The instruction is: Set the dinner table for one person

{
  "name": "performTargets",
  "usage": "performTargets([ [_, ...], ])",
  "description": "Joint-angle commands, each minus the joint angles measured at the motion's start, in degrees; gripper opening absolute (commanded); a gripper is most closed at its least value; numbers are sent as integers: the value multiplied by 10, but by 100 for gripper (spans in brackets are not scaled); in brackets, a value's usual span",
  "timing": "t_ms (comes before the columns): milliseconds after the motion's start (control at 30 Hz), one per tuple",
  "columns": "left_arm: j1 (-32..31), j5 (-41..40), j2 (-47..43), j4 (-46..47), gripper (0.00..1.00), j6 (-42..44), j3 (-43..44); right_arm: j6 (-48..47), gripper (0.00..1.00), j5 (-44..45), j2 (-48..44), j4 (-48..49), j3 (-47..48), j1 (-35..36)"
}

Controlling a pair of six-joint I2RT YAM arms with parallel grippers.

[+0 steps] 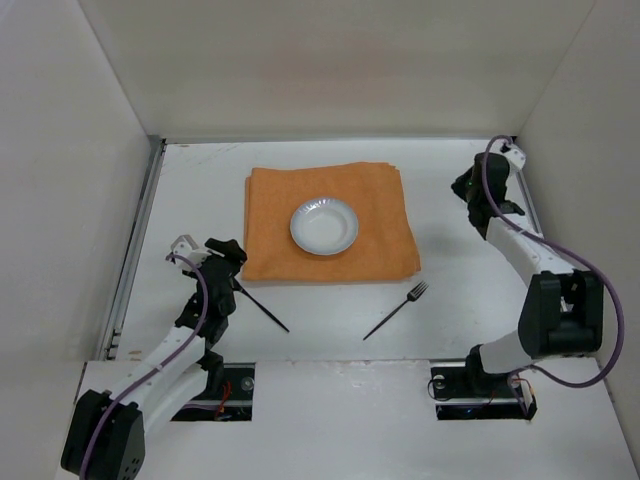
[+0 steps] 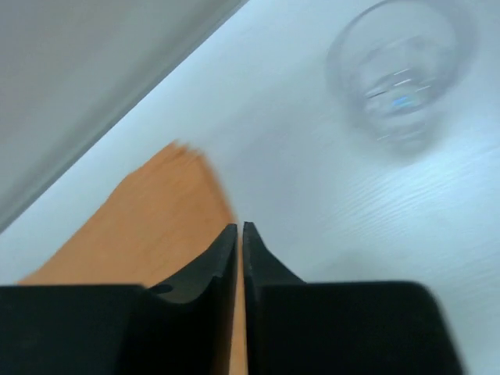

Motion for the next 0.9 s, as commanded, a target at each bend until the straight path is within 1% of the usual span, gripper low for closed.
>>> performTargets([
  [0, -6, -7, -11, 24, 55, -3, -10, -44, 25, 154, 26, -53, 44, -35],
  [67, -8, -9, -6, 25, 55, -3, -9, -47, 40, 174, 44, -62, 56, -55],
  [100, -8, -7, 0, 25, 55, -3, -7, -50, 45, 179, 54, -61, 63, -62],
  [133, -7, -5, 4, 25, 55, -4, -6, -53, 48, 179, 65, -64, 73, -70],
  [233, -10, 0, 2, 27, 55, -4, -6, -62, 53, 172, 103, -71, 108, -90],
  [467, -12, 1, -4, 37, 55, 0, -12, -66, 52, 120, 173, -109, 189, -116],
  [600, -8, 5, 9, 38, 55, -3, -10, -68, 51, 109, 202, -118, 219, -119],
  [700, -12, 1, 12, 41, 55, -3, -10, -67, 49, 106, 223, -134, 232, -118],
  [867, -10, 7, 24, 46, 55, -4, -10, -60, 47, 105, 237, -125, 215, -117],
])
